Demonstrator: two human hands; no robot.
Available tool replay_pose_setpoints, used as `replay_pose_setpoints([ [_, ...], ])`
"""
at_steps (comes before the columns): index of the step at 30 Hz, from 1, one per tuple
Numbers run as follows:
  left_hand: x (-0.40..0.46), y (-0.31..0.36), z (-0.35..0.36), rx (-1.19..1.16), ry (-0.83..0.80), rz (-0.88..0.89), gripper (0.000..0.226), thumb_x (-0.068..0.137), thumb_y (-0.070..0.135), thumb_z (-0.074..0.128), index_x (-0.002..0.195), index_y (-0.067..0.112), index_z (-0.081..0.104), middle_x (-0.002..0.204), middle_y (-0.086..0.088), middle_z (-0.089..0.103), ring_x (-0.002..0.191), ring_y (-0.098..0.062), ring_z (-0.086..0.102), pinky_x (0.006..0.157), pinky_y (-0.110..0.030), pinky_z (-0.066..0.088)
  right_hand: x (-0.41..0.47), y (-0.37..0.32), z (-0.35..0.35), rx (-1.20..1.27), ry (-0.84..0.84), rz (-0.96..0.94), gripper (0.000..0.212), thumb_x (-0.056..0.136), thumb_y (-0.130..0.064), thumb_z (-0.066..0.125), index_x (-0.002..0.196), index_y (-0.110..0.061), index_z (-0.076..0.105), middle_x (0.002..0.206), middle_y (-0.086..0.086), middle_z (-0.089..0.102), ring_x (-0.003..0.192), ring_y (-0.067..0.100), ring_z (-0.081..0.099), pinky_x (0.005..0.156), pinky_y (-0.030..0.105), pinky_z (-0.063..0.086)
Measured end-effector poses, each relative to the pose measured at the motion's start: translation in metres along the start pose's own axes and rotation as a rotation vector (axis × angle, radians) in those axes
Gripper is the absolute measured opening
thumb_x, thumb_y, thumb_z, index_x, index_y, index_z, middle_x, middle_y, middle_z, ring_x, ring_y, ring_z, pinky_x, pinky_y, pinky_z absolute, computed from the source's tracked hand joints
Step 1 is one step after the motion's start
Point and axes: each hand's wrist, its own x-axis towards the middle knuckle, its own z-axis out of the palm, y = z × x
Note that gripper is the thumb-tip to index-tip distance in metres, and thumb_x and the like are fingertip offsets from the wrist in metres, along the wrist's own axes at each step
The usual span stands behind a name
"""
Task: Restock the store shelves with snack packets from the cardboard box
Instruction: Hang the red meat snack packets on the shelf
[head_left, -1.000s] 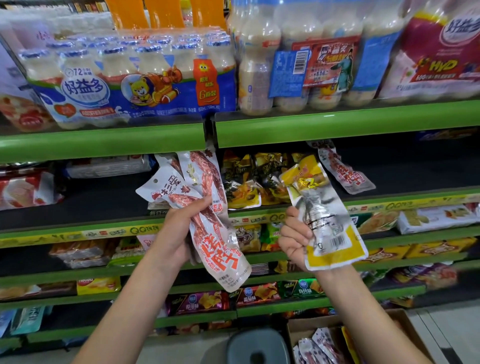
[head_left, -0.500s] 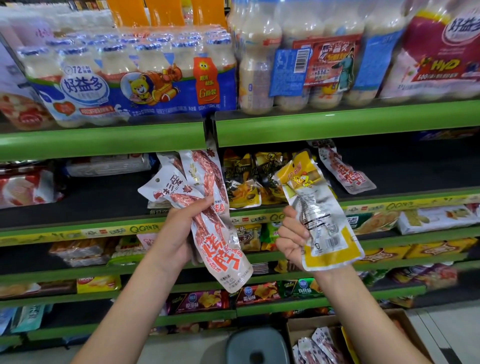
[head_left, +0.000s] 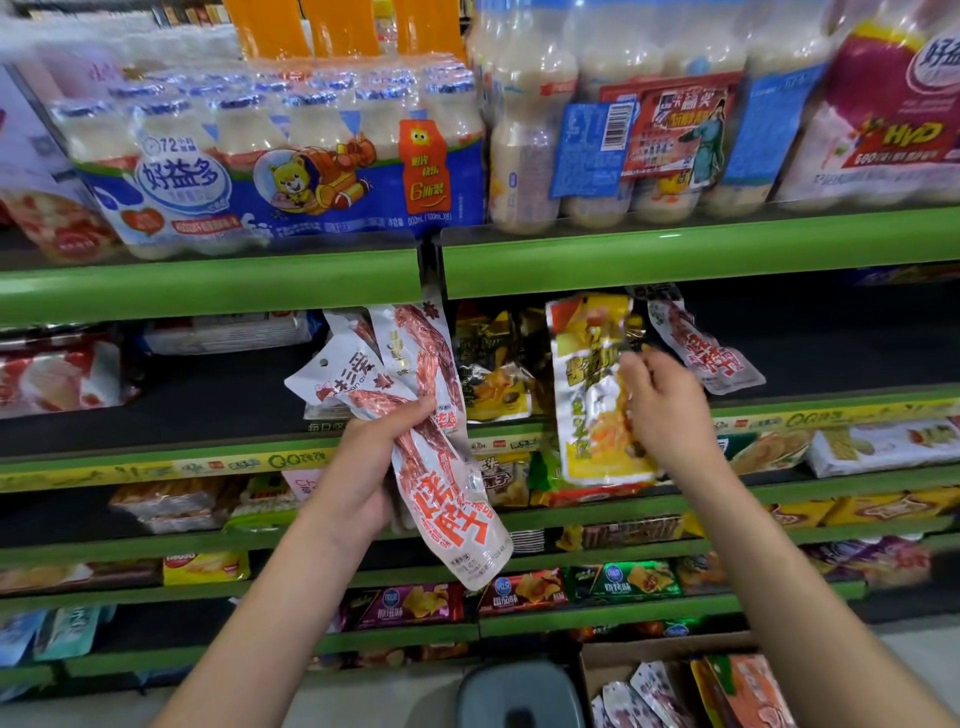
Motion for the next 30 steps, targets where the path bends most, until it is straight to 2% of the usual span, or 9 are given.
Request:
replay_pose_setpoints([
  [4,-0.002,-0.001,0.002,-0.015,-0.021,-0.011,0.048,0.07,0.025,0.08,0.114,0.01,0.067,0.097,-0.02,0.077,0.078,-0.034,0.077,0.058,-0.039,0.06,0.056,-0.008,-0.008,-0.05,0.046,0.036,0.033,0.107,-0.032,0.043,0.079,-0.019,0.056,0.066,0.004,0.057,0.058,0.02,0.05,0.051,0.028,0.031],
  [7,-0.002,-0.002,0.002,-0.021,-0.03,-0.016,0.05,0.069,0.026,0.081,0.114,0.011,0.066,0.096,-0.021,0.077,0.078,-0.035,0.077,0.059,-0.039,0.06,0.088,-0.014,-0.003,-0.161,0.025,0.091,0.037,0.106,-0.031,0.045,0.116,-0.002,0.067,0.116,0.023,0.068,0.1,0.037,0.062,0.072,0.029,0.038],
  [12,0.0,-0.004,-0.002,-0.023,-0.04,-0.021,0.052,0.069,0.028,0.081,0.115,0.012,0.066,0.096,-0.022,0.076,0.08,-0.036,0.076,0.062,-0.041,0.061,0.084,-0.005,0.014,-0.797,-0.188,-0.006,0.048,0.101,-0.049,0.045,0.133,-0.015,0.057,0.135,0.02,0.056,0.124,0.041,0.051,0.097,0.045,0.048],
  [15,-0.001,-0.004,-0.002,-0.03,-0.042,-0.022,0.048,0.07,0.028,0.081,0.113,0.012,0.066,0.093,-0.022,0.077,0.077,-0.035,0.076,0.063,-0.041,0.061,0.071,0.004,0.02,-0.779,-0.199,-0.042,0.054,0.101,-0.052,0.042,0.146,-0.023,0.046,0.151,0.015,0.041,0.139,0.042,0.033,0.108,0.052,0.034],
  [18,-0.001,-0.002,0.0,-0.037,-0.036,-0.013,0.048,0.072,0.025,0.08,0.115,0.01,0.064,0.092,-0.023,0.076,0.076,-0.035,0.076,0.063,-0.04,0.061,0.066,0.011,0.026,-0.744,-0.326,-0.019,0.057,0.102,-0.056,0.036,0.151,-0.027,0.04,0.154,0.011,0.042,0.142,0.038,0.032,0.111,0.05,0.032],
  [22,-0.001,-0.002,0.006,-0.031,-0.008,-0.015,0.045,0.077,0.02,0.079,0.118,0.007,0.065,0.1,-0.023,0.076,0.085,-0.037,0.076,0.071,-0.043,0.062,0.061,0.008,0.018,-0.686,-0.327,-0.013,0.052,0.101,-0.049,0.045,0.147,-0.024,0.046,0.151,0.013,0.044,0.139,0.038,0.036,0.111,0.048,0.034],
  [26,0.002,-0.006,0.014,-0.017,0.006,-0.006,0.04,0.082,0.011,0.075,0.12,0.004,0.066,0.105,-0.021,0.075,0.092,-0.037,0.075,0.082,-0.046,0.06,0.03,-0.011,0.014,-0.682,-0.13,-0.287,0.042,0.098,-0.033,0.056,0.134,-0.012,0.059,0.139,0.016,0.053,0.126,0.038,0.048,0.104,0.049,0.042],
  [28,0.004,-0.009,0.017,-0.022,-0.011,-0.004,0.044,0.073,0.009,0.076,0.116,0.004,0.067,0.101,-0.02,0.077,0.086,-0.034,0.076,0.074,-0.042,0.061,0.005,-0.027,0.016,-0.42,-0.173,-0.349,0.035,0.098,-0.033,0.058,0.128,-0.017,0.063,0.124,0.001,0.063,0.113,0.017,0.058,0.092,0.033,0.048],
  [30,0.006,-0.013,0.022,-0.017,-0.033,0.001,0.044,0.066,0.009,0.076,0.109,0.004,0.069,0.096,-0.019,0.077,0.08,-0.032,0.076,0.067,-0.039,0.061,-0.019,-0.041,0.022,-0.154,-0.392,-0.206,0.032,0.098,-0.042,0.056,0.127,-0.029,0.06,0.112,-0.022,0.063,0.099,-0.01,0.059,0.082,0.015,0.046],
])
